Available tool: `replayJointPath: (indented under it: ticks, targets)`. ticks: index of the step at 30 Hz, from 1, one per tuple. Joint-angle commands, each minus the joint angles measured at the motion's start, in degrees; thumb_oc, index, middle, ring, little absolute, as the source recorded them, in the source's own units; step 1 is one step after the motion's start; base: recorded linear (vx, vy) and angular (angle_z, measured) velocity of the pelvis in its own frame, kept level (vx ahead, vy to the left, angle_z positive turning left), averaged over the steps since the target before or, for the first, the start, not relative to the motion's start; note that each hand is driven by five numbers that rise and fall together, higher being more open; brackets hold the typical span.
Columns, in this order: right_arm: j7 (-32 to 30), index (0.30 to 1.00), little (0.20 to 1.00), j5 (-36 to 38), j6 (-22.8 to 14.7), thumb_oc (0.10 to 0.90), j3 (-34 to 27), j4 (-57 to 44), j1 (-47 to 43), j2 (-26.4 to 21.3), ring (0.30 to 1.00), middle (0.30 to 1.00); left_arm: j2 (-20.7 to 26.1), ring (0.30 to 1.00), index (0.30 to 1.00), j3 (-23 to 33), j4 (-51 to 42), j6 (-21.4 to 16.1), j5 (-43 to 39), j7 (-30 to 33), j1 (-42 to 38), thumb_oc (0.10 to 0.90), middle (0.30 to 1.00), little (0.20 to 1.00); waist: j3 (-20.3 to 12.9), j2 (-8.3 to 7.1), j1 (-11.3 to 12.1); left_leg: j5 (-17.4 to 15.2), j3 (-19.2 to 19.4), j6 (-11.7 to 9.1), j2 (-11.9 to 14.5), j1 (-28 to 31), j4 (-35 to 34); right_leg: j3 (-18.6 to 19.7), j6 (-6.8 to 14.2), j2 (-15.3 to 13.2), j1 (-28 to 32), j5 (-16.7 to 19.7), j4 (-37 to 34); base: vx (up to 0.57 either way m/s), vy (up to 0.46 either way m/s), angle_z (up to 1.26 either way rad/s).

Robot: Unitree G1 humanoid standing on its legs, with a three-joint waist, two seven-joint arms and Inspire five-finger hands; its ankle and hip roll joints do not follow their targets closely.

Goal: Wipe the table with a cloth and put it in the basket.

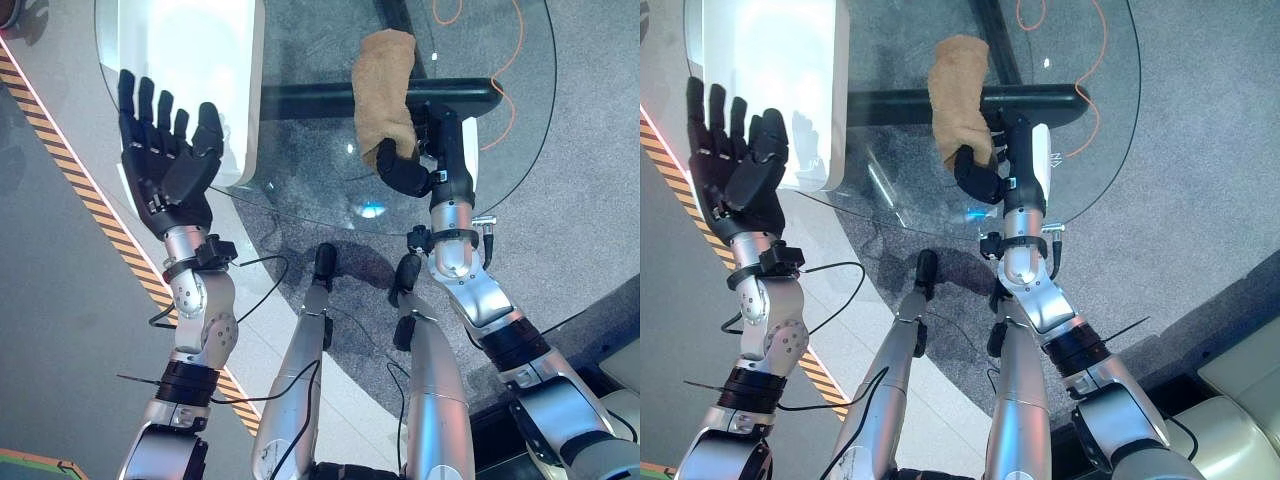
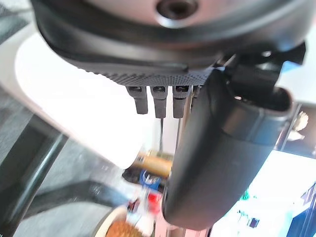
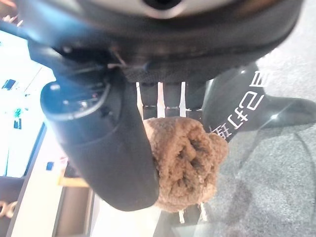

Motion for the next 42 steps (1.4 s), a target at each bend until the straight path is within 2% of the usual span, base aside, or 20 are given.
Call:
replayJointPath:
  ticks: [1, 5, 12, 16, 24, 30, 42]
  targets:
    - [1.2, 0.3, 0.2, -3.9, -11.1, 0.1, -2.4, -15.0, -4.1, 1.2, 0.3, 0.3, 2.0, 0.9, 0.9, 3.1, -7.8, -3.2, -1.7, -3.2, -3.4, 0.8, 0.9, 0.9, -1.6, 0.38, -0.4, -2.3, 4.1, 3.6, -4.2, 3.1, -1.4, -0.9, 2.4, 2.6, 4.1, -2.3, -2.0, 0.0, 0.0, 0.0]
    - [3.1, 0.3, 0.2, -3.2, -11.5, 0.1, -2.6, -16.9, -4.7, 0.8, 0.3, 0.3, 1.9, 0.9, 0.9, 2.1, -7.7, -1.6, -3.7, -5.7, -5.6, 0.8, 0.9, 0.9, -1.6, 0.22, -1.1, -2.3, 4.6, 3.5, -4.1, 3.1, -1.4, -0.6, 2.6, 2.6, 3.9, -2.0, -2.3, 0.0, 0.0, 0.0]
    - [6.6, 0.3, 0.2, -2.3, -12.4, 0.1, -2.0, -18.6, -5.5, 0.9, 0.3, 0.3, 1.5, 0.9, 0.9, 1.0, -8.3, -1.5, -7.5, -8.0, -8.1, 0.8, 0.9, 0.9, -1.6, -0.04, -1.9, -2.3, 5.1, 3.5, -3.9, 3.3, -1.5, -0.1, 2.6, 2.8, 4.1, -1.8, -2.5, 0.0, 0.0, 0.0]
    - [8.8, 0.3, 0.2, -1.4, -12.9, 0.1, -1.0, -19.8, -6.3, 0.8, 0.3, 0.3, 0.6, 0.9, 0.9, 0.2, -8.5, 1.6, -11.4, -10.0, -9.8, 0.8, 0.9, 0.9, -1.6, -0.22, -2.2, -2.2, 5.4, 3.4, -3.8, 3.4, -1.6, -0.1, 2.8, 2.7, 4.2, -1.7, -2.7, 0.0, 0.001, -0.01]
    - [11.4, 0.3, 0.2, 0.3, -13.1, 0.1, 0.3, -21.3, -7.9, 0.6, 0.3, 0.3, 0.6, 0.9, 0.9, -1.3, -7.7, 6.3, -14.6, -10.0, -12.1, 0.8, 0.9, 0.9, -1.6, -0.09, -2.9, -2.2, 5.8, 3.3, -3.8, 3.7, -1.7, 0.1, 2.8, 2.6, 4.4, -1.6, -3.2, 0.0, 0.0, -0.05]
    - [13.0, 0.3, 0.2, 1.8, -13.0, 0.1, 1.0, -22.5, -8.7, 0.5, 0.3, 0.3, 0.2, 0.9, 0.9, -2.1, -7.5, 8.3, -17.6, -10.5, -13.1, 0.8, 0.9, 0.9, -1.6, -0.13, -3.2, -2.2, 6.0, 3.2, -3.7, 3.7, -1.8, 0.2, 2.9, 2.6, 4.5, -1.5, -3.5, 0.0, 0.0, 0.0]
    - [14.2, 0.3, 0.2, 2.5, -12.1, 0.1, 2.4, -23.8, -10.0, 0.9, 0.3, 0.3, -0.1, 0.9, 0.9, -3.7, -7.5, 12.8, -18.0, -10.9, -14.5, 0.8, 0.9, 0.9, -1.6, -0.17, -3.4, -2.0, 6.3, 3.0, -3.6, 4.1, -2.4, 0.1, 2.8, 2.6, 5.0, -1.4, -4.3, 0.0, 0.0, 0.0]
